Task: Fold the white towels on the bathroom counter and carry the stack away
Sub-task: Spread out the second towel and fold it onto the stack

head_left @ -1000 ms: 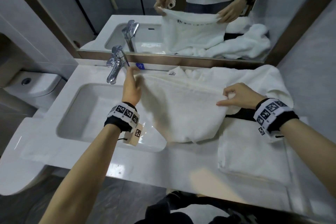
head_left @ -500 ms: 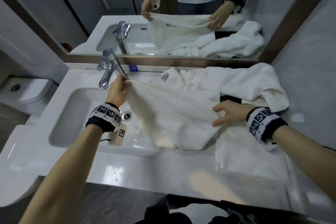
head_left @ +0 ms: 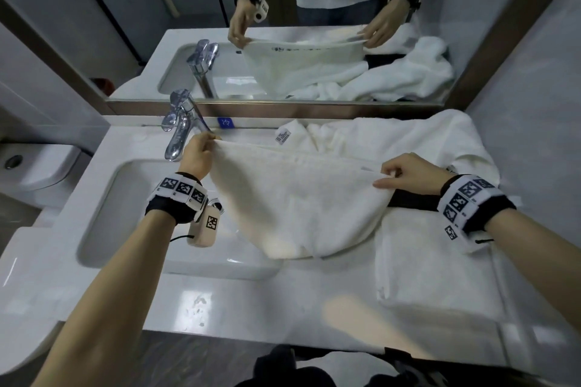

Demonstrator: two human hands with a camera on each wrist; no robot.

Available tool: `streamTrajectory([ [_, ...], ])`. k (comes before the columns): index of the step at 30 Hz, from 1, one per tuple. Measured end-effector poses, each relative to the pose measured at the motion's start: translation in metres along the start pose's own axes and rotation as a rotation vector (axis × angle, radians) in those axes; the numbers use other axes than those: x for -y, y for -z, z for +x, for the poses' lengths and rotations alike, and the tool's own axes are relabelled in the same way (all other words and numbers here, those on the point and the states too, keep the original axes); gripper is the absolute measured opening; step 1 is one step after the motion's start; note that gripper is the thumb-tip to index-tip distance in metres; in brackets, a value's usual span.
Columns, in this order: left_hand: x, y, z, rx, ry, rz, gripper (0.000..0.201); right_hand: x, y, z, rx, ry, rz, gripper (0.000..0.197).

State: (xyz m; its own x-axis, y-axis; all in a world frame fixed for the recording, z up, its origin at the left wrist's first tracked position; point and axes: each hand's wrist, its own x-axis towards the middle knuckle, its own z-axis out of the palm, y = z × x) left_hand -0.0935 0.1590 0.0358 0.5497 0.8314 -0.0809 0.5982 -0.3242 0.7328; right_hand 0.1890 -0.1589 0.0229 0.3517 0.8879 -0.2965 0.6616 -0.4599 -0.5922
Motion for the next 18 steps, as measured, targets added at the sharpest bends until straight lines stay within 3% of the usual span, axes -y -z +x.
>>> streamTrajectory([
  [3, 0.004, -0.002, 0.001, 0.013, 0.027, -0.021, 0.045, -0.004, -0.005, -0.003, -0.059, -0.068, 0.14, 0.015],
  [6, 0.012, -0.008, -0.001, 0.033, 0.052, -0.01, 0.041, -0.001, -0.013, -0.003, -0.249, -0.153, 0.394, 0.027],
  [9, 0.018, -0.011, -0.001, 0.019, 0.092, -0.023, 0.035, 0.008, -0.017, 0.0, -0.435, -0.185, 0.454, 0.036],
  [13, 0.019, -0.009, 0.001, 0.038, 0.111, -0.175, 0.027, 0.015, -0.012, -0.002, -0.579, -0.147, 0.439, 0.029],
  [18, 0.006, -0.005, 0.001, 0.049, 0.135, -0.354, 0.035, 0.021, 0.008, -0.01, -0.712, -0.098, 0.476, 0.021],
])
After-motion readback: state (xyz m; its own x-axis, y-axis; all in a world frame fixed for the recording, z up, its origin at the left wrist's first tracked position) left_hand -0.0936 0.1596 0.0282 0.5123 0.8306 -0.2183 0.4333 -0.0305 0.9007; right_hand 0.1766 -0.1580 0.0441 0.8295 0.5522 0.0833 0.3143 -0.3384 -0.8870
